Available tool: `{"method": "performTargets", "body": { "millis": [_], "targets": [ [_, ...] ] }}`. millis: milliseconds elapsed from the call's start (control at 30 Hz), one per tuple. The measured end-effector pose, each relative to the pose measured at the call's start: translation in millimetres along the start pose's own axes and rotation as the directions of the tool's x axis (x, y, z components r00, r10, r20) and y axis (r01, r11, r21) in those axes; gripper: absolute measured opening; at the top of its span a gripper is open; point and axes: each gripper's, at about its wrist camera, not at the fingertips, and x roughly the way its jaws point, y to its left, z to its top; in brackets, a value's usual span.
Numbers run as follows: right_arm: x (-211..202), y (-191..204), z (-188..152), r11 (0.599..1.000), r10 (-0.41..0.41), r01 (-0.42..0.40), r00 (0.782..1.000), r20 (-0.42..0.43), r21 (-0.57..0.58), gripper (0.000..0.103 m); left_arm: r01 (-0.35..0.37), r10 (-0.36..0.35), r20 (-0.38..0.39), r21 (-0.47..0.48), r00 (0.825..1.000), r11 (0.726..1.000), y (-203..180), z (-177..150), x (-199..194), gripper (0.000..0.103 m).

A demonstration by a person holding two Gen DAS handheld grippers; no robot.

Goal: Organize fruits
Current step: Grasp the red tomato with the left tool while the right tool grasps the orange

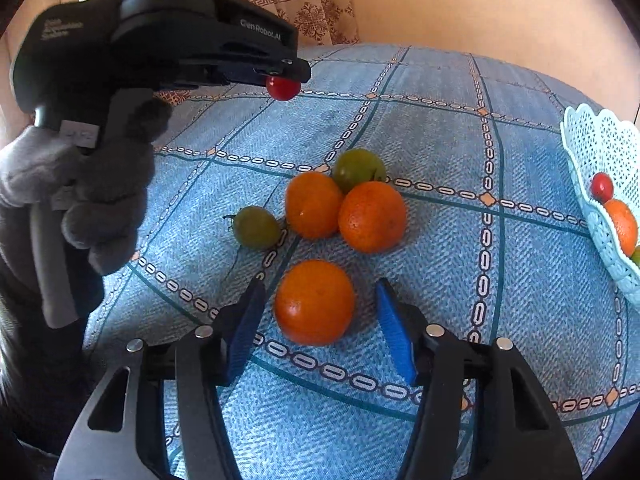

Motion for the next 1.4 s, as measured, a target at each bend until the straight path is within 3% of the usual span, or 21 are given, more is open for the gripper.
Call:
{"method": "performTargets", "body": {
  "millis": [167, 667, 1400],
  "targets": [
    [-0.3, 3.3, -2.6, 0.999, -0.015, 0.015, 1.000, 0.013, -0.029, 0.039, 0.000, 0.000, 0.014, -0.001, 1.000, 1.000, -0.8, -3.3, -7.5, 0.027],
    [-33.1, -25.8, 1.4, 0.997, -0.006, -0.002, 0.995, 0.100, 0.075, 0.039, 0.019, -0.018, 0.062, -0.006, 0.998, 1.000, -6.0, -20.8, -40.1, 0.027],
    [-120.8, -99.4, 20.6, 0.968, -0.136, 0.066, 0.948, 0.287, 0.242, 0.039, 0.074, -0.094, 0.124, 0.156, 0.988, 0.985, -90.2, -29.9, -77.8, 0.027]
  ]
}}
